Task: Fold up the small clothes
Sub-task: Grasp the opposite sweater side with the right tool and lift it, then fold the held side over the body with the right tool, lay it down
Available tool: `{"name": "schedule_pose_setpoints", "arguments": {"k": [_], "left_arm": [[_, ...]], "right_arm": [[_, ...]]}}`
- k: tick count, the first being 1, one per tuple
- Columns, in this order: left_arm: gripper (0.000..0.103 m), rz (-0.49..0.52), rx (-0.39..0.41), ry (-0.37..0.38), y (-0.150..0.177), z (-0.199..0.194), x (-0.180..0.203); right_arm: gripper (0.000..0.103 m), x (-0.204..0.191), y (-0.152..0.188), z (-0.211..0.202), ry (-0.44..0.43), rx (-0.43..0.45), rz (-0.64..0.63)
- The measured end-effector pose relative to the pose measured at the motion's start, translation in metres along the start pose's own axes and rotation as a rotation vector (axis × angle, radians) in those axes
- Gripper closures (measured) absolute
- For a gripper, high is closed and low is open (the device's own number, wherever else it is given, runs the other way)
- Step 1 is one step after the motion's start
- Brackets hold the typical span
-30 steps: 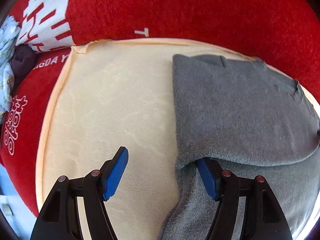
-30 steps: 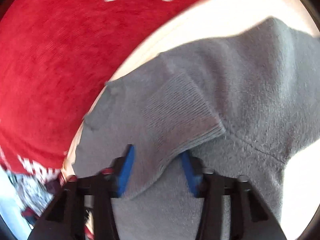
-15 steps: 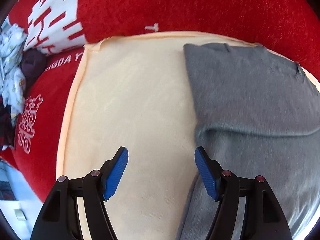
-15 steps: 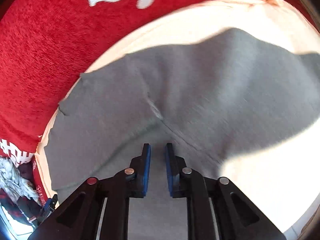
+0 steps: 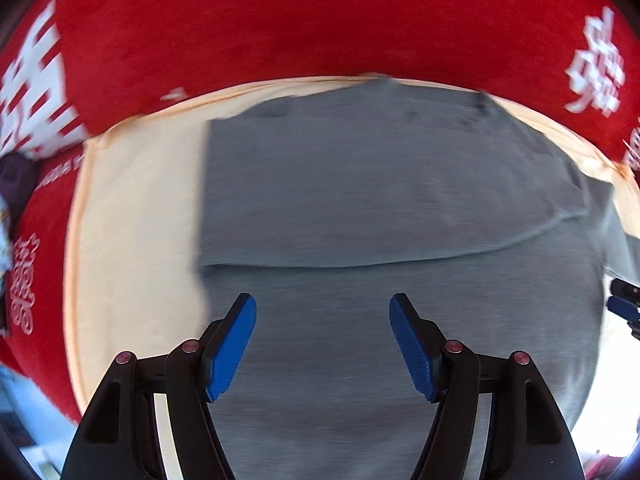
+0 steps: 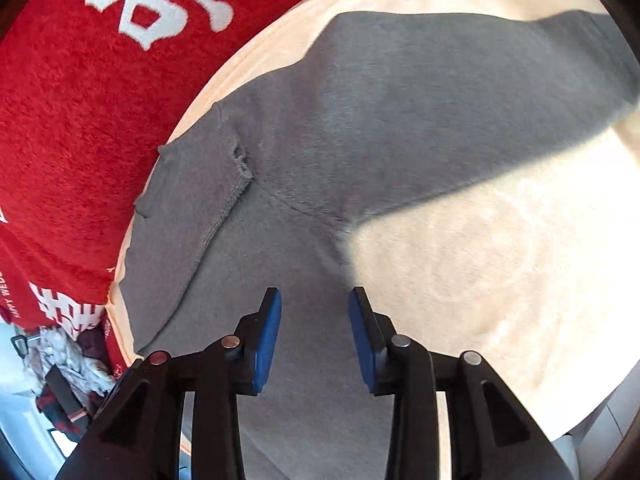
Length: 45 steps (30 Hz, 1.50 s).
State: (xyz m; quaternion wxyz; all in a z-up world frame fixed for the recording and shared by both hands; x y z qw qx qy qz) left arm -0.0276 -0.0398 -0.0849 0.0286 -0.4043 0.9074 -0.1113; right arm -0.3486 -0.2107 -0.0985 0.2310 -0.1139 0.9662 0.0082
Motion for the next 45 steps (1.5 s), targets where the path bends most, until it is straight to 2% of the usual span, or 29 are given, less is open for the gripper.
{"name": "schedule_pose_setpoints", "arguments": {"k": [5, 9, 18, 22, 25, 29, 32, 35, 37, 38, 40, 45], "left_arm": [[0.033, 0.059, -0.019, 0.039, 0.005, 0.001, 0.057], [0.033, 0.105, -0.029, 0.054, 0.011, 0.003, 0.098], [0.033, 0.158, -0.042, 0.083, 0.013, 0.013, 0.167], [0.033, 0.165, -0.03, 0.094, 0.007, 0.017, 0.193], [0.033, 0.151, -0.01, 0.103, -0.004, 0.018, 0.209], [0.033, 0.116, 0.015, 0.102, -0.022, 0.021, 0.224], [0.033, 0.093, 0.035, 0.107, -0.032, 0.025, 0.231], [0.033, 0.112, 0.027, 0.093, -0.031, 0.039, 0.243], [0.033, 0.143, -0.012, 0.07, -0.023, 0.054, 0.249], [0.031, 0.16, -0.017, 0.056, -0.019, 0.06, 0.251], [0.025, 0.177, 0.034, 0.038, -0.021, 0.056, 0.251], [0.025, 0.147, -0.01, 0.09, -0.024, 0.047, 0.229]], "right_arm": [[0.064, 0.037, -0.001, -0.015, -0.051, 0.043, 0.105], [0.06, 0.083, -0.006, -0.031, -0.071, 0.087, 0.2], [0.06, 0.188, -0.032, -0.075, -0.058, 0.242, 0.39], [0.06, 0.217, -0.047, -0.079, -0.054, 0.299, 0.46], [0.06, 0.238, -0.06, -0.082, -0.089, 0.351, 0.537], [0.06, 0.246, -0.075, -0.079, -0.148, 0.411, 0.611], [0.06, 0.254, -0.081, -0.082, -0.229, 0.449, 0.665], [0.06, 0.248, -0.086, -0.08, -0.321, 0.473, 0.698], [0.08, 0.238, -0.09, -0.079, -0.394, 0.479, 0.705], [0.097, 0.234, -0.091, -0.078, -0.417, 0.482, 0.704], [0.097, 0.219, -0.097, -0.081, -0.475, 0.494, 0.683], [0.097, 0.176, -0.115, -0.094, -0.578, 0.509, 0.59]]}}
Point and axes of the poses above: each gripper's, at about its wrist camera, not at the fingertips, and z roughly the way its jaws point, x to its right, y to its underside, the point moved 9 cm from there along z, roughly the way its jaws point, and after that the axes turned 13 degrees about -z, right-handed, at the moved point
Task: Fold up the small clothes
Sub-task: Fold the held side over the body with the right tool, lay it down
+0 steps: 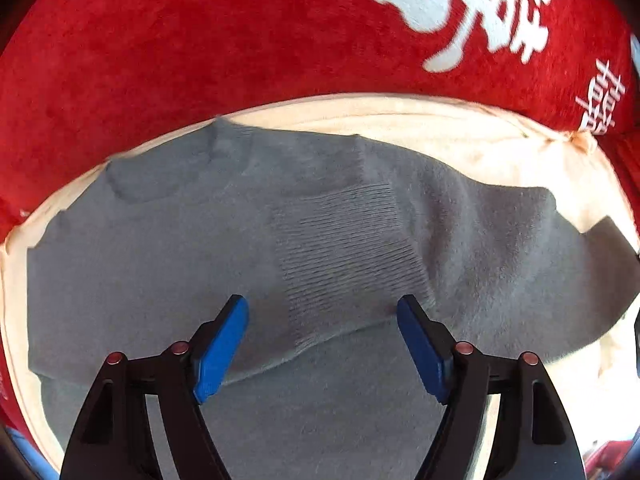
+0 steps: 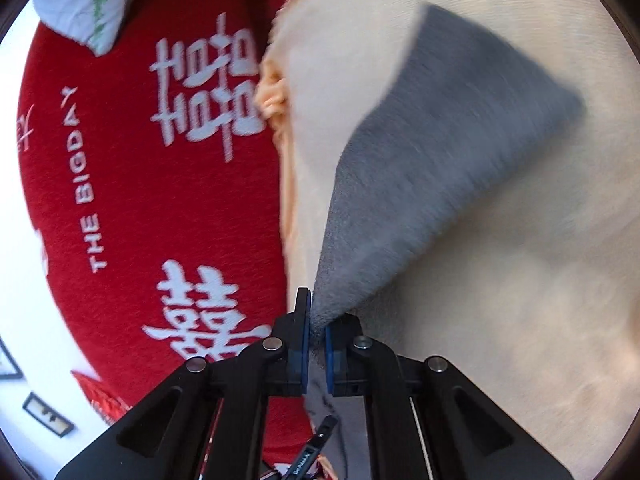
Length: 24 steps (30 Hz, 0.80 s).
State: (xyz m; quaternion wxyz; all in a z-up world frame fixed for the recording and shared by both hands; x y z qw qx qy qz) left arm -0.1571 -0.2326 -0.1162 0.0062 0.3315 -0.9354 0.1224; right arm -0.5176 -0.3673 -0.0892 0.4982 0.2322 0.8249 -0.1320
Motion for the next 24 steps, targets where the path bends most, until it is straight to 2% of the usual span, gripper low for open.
{"name": "schedule_pose_setpoints", "arguments": {"k": [4, 7, 11, 14, 16, 17, 18, 20, 22, 23, 24], "left_arm": [[0.025, -0.024, 0.011, -0.003, 0.004, -0.016, -0.037], [0.025, -0.068, 0.015, -0.005, 0.007, -0.028, -0.077], [0.025, -0.129, 0.018, -0.017, 0.012, -0.04, -0.127], [0.025, -0.172, 0.032, -0.035, 0.015, -0.049, -0.166], [0.025, -0.2, 0.04, -0.045, 0.016, -0.053, -0.187], [0.025, -0.219, 0.045, -0.05, 0.018, -0.054, -0.199], [0.025, -0.234, 0.047, -0.054, 0.02, -0.056, -0.21], [0.025, -0.267, 0.046, -0.064, 0.024, -0.055, -0.231], [0.025, -0.295, 0.038, -0.071, 0.03, -0.052, -0.247], [0.025, -0.31, 0.032, -0.074, 0.033, -0.051, -0.257], [0.025, -0.32, 0.028, -0.075, 0.036, -0.051, -0.265]], "right_arm": [[0.097, -0.046, 0.02, 0.023, -0.067, -0.063, -0.092], [0.097, -0.086, 0.048, 0.049, -0.108, -0.135, -0.185], [0.097, -0.14, 0.105, 0.095, -0.141, -0.268, -0.348], [0.097, -0.172, 0.165, 0.132, -0.137, -0.392, -0.508], [0.097, -0.184, 0.219, 0.163, -0.108, -0.502, -0.629], [0.097, -0.185, 0.236, 0.171, -0.096, -0.534, -0.659], [0.097, -0.183, 0.267, 0.188, -0.067, -0.598, -0.712], [0.097, -0.171, 0.301, 0.208, -0.011, -0.668, -0.757], [0.095, -0.146, 0.334, 0.23, 0.074, -0.753, -0.777], [0.093, -0.124, 0.347, 0.241, 0.178, -0.79, -0.787], [0.091, -0.111, 0.351, 0.246, 0.245, -0.802, -0.792]]}}
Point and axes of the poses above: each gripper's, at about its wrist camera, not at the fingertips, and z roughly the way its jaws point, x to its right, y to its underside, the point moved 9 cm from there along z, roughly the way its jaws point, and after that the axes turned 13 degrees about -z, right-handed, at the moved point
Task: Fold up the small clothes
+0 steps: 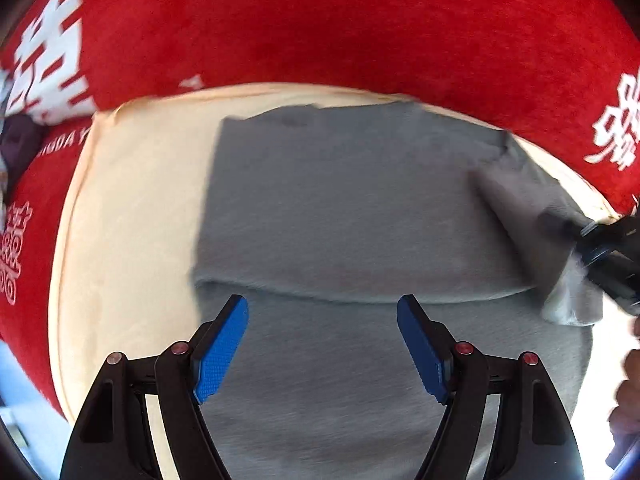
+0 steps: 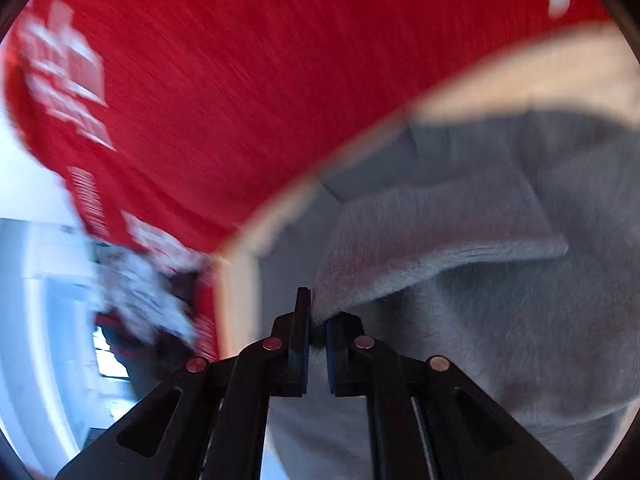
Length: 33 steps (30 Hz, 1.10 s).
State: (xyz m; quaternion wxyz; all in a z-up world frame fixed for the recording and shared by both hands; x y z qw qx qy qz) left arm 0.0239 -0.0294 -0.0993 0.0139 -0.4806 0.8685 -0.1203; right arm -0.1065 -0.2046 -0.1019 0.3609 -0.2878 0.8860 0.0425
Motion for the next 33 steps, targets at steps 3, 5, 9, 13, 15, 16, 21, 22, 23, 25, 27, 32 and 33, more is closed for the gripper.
{"name": "schedule_pose_setpoints", "arguments": {"k": [3, 5, 9, 13, 15, 16, 21, 22, 23, 25, 27, 32, 33], "left_arm": [[0.025, -0.022, -0.007, 0.002, 0.001, 0.0, -0.022], [0.025, -0.032, -0.014, 0.009, 0.002, 0.0, -0.035], [0.025, -0.047, -0.03, 0.025, 0.006, -0.002, -0.041], [0.025, -0.06, -0.037, 0.052, 0.01, -0.009, -0.048], [0.025, -0.067, -0.039, 0.065, 0.01, -0.011, -0.054], [0.025, -0.069, -0.042, 0.068, 0.009, -0.012, -0.056], [0.025, -0.092, -0.054, 0.074, 0.003, -0.012, -0.069], [0.025, -0.098, -0.055, 0.081, 0.001, -0.012, -0.07], [0.025, -0.103, -0.056, 0.089, 0.0, -0.013, -0.07], [0.025, -0.106, -0.061, 0.112, -0.004, -0.014, -0.066], [0.025, -0.104, -0.07, 0.151, -0.005, -0.014, -0.057], [0.025, -0.12, -0.124, 0.311, -0.016, -0.013, -0.017], [0.025, -0.129, -0.135, 0.344, -0.019, -0.011, -0.008]], "right_arm": [[0.051, 0.015, 0.013, 0.006, 0.022, 0.015, 0.099], [0.045, 0.019, 0.013, -0.009, -0.013, 0.093, 0.178], [0.064, 0.038, 0.001, -0.029, 0.01, 0.188, 0.302], [0.095, 0.015, -0.024, -0.027, 0.056, 0.206, 0.2], [0.095, -0.024, -0.034, -0.013, 0.091, 0.159, 0.008], [0.095, -0.044, -0.036, -0.003, 0.101, 0.129, -0.078], [0.091, -0.107, -0.01, 0.073, 0.178, -0.077, -0.393], [0.09, -0.106, 0.001, 0.088, 0.211, -0.137, -0.427], [0.084, -0.1, 0.009, 0.096, 0.233, -0.177, -0.442], [0.07, -0.083, 0.031, 0.101, 0.26, -0.242, -0.461], [0.057, -0.083, 0.039, 0.087, 0.25, -0.213, -0.469], [0.055, -0.052, 0.054, 0.035, 0.204, -0.141, -0.286], [0.055, -0.043, 0.056, 0.027, 0.196, -0.127, -0.226]]}}
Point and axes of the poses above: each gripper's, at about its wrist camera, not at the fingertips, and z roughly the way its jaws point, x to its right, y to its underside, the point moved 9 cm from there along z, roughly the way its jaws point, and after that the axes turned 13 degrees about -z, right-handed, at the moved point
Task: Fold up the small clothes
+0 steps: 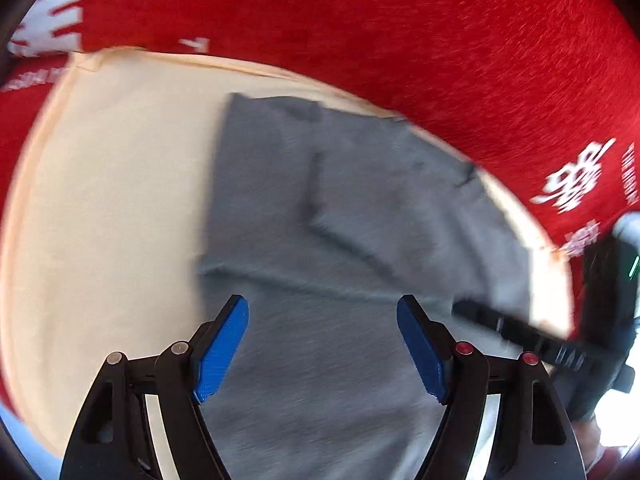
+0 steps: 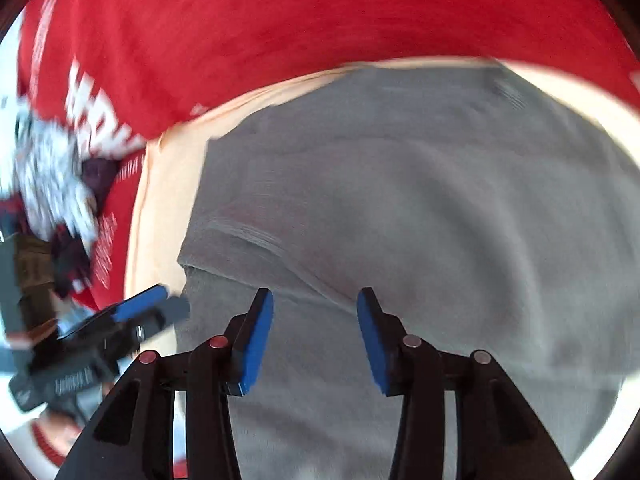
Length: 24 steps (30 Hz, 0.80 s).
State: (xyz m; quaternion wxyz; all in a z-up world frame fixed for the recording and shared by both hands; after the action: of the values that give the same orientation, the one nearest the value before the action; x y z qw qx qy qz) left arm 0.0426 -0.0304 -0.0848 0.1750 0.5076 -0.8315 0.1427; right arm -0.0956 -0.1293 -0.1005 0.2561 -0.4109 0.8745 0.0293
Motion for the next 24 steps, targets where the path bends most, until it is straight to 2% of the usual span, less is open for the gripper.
{"name": "schedule_pose_setpoints", "arguments": {"k": [2, 5, 10, 12, 13, 14, 16, 17, 18, 19, 21, 24], "left_arm": [[0.025, -0.013, -0.038, 0.061, -0.008, 0.015, 0.017], [0.026, -0.057, -0.095, 0.101, -0.015, 0.041, 0.029], [0.026, -0.146, -0.092, 0.102, -0.029, 0.06, 0.03], [0.047, -0.166, -0.068, 0.109, -0.034, 0.059, 0.029], [0.074, -0.163, -0.069, 0.103, -0.036, 0.061, 0.029], [0.095, -0.155, -0.074, 0.086, -0.037, 0.065, 0.026], [0.095, -0.148, -0.067, 0.077, -0.038, 0.067, 0.025], [0.095, -0.143, -0.056, 0.079, -0.038, 0.064, 0.025], [0.095, -0.132, -0.041, 0.08, -0.038, 0.06, 0.026], [0.095, -0.117, -0.026, 0.08, -0.037, 0.055, 0.027], [0.095, -0.086, -0.008, 0.075, -0.031, 0.048, 0.028], [0.095, -0.06, -0.019, 0.028, -0.021, 0.058, 0.018]], "right_arm": [[0.055, 0.024, 0.014, -0.013, -0.014, 0.023, 0.1], [0.055, 0.067, 0.035, -0.043, -0.045, 0.081, 0.258], [0.055, 0.126, 0.067, -0.075, -0.071, 0.189, 0.496], [0.055, 0.152, 0.079, -0.082, -0.101, 0.24, 0.608], [0.055, 0.162, 0.08, -0.085, -0.109, 0.256, 0.643], [0.055, 0.177, 0.084, -0.087, -0.122, 0.286, 0.708], [0.055, 0.196, 0.087, -0.092, -0.157, 0.335, 0.795], [0.063, 0.201, 0.086, -0.093, -0.169, 0.345, 0.817], [0.092, 0.207, 0.085, -0.096, -0.142, 0.343, 0.824], [0.096, 0.208, 0.081, -0.101, -0.116, 0.343, 0.8], [0.096, 0.206, 0.068, -0.115, -0.045, 0.343, 0.671], [0.096, 0.205, 0.063, -0.109, 0.037, 0.263, 0.538]]}}
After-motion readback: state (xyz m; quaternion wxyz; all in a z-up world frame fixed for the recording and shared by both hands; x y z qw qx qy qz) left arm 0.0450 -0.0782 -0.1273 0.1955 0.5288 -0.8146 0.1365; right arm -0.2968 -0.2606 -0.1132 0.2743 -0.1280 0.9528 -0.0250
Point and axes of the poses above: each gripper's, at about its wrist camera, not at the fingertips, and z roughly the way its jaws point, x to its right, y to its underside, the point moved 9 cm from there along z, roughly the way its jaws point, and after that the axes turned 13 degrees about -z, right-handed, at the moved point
